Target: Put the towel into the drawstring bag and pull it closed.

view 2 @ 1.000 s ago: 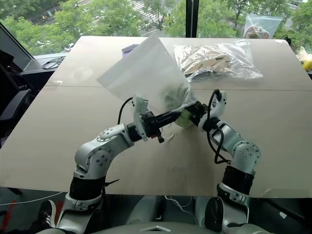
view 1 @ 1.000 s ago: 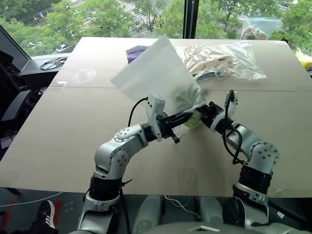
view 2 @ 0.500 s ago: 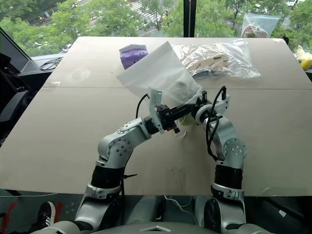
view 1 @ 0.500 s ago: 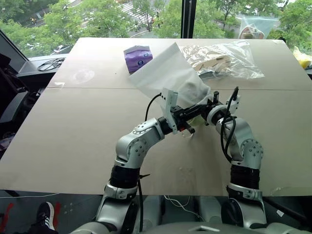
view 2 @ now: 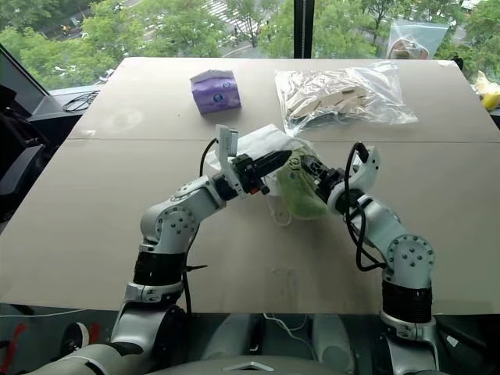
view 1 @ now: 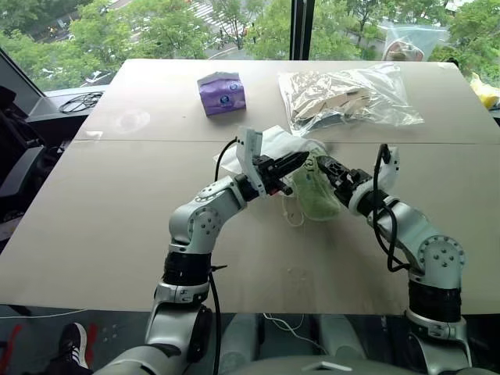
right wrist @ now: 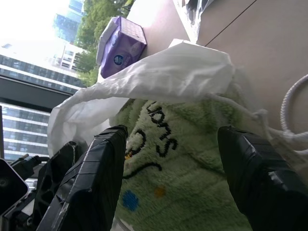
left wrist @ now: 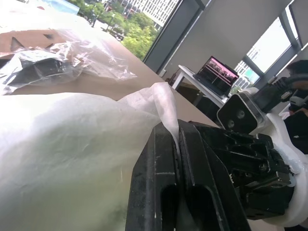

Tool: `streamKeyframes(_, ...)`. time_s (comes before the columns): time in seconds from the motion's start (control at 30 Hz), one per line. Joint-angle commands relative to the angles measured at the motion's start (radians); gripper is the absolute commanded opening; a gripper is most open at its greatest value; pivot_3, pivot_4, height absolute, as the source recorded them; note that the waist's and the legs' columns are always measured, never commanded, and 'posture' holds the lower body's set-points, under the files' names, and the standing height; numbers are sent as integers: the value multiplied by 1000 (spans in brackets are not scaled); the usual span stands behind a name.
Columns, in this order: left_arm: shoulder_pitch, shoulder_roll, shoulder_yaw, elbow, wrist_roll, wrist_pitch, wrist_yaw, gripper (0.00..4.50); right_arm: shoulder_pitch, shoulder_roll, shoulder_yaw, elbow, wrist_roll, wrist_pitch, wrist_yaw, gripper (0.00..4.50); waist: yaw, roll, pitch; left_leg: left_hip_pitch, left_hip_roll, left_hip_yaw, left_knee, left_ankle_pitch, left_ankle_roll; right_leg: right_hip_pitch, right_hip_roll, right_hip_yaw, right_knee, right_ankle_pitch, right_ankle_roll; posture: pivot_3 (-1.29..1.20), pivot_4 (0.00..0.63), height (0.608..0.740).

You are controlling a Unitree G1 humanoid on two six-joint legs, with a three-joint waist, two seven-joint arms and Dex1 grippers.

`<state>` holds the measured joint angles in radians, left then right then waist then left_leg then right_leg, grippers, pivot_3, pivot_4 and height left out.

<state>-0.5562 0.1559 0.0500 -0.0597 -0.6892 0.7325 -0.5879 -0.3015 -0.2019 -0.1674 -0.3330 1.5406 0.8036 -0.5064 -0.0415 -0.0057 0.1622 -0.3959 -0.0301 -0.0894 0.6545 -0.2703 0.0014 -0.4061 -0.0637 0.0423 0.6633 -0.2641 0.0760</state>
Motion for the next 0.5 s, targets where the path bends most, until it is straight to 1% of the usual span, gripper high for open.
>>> streamKeyframes(0.03,-36,5,22,11,-27,-7,-24,0,14,-86,-11,-63,7,30,105,3213,0,0,0,0,0,0,0,0,0,0,0,0,0,0,0,0,150,740)
streamKeyframes(0.13,-46,5,28,20,-29,-8,-22,0,34,-167,-4,-93,-42,48,209,3213,-1,0,0,0,0,1,0,0,0,0,0,1,0,0,0,0,150,740)
streamKeyframes(0.2,-46,5,30,17,-34,-4,-19,0,50,-275,62,-170,-160,85,326,3213,1,0,0,-1,0,0,0,0,0,0,0,0,0,0,0,0,150,740)
streamKeyframes(0.27,-38,5,29,6,-39,4,-19,0,43,-338,135,-225,-260,99,403,3213,0,0,0,-1,0,0,0,0,0,0,0,0,-1,0,0,0,150,740)
streamKeyframes(0.3,-36,6,28,3,-40,7,-19,0,39,-348,156,-236,-286,98,425,3213,-1,0,0,-1,0,0,1,0,0,0,0,0,-1,0,0,0,150,740)
streamKeyframes(0.4,-29,6,27,-3,-44,15,-15,0,-17,-418,328,-254,-517,106,495,3213,-2,0,0,-1,0,0,1,0,0,0,0,0,0,0,0,0,150,740)
streamKeyframes(0.43,-28,5,26,-6,-45,18,-13,0,-37,-416,371,-250,-566,105,516,3213,0,0,0,0,0,0,2,1,-1,0,0,0,0,0,0,0,150,740)
streamKeyframes(0.5,-28,4,25,-10,-45,22,-11,0,-51,-394,399,-238,-609,97,542,3213,2,-1,0,-1,0,-1,3,2,-4,0,0,0,0,0,0,0,150,740)
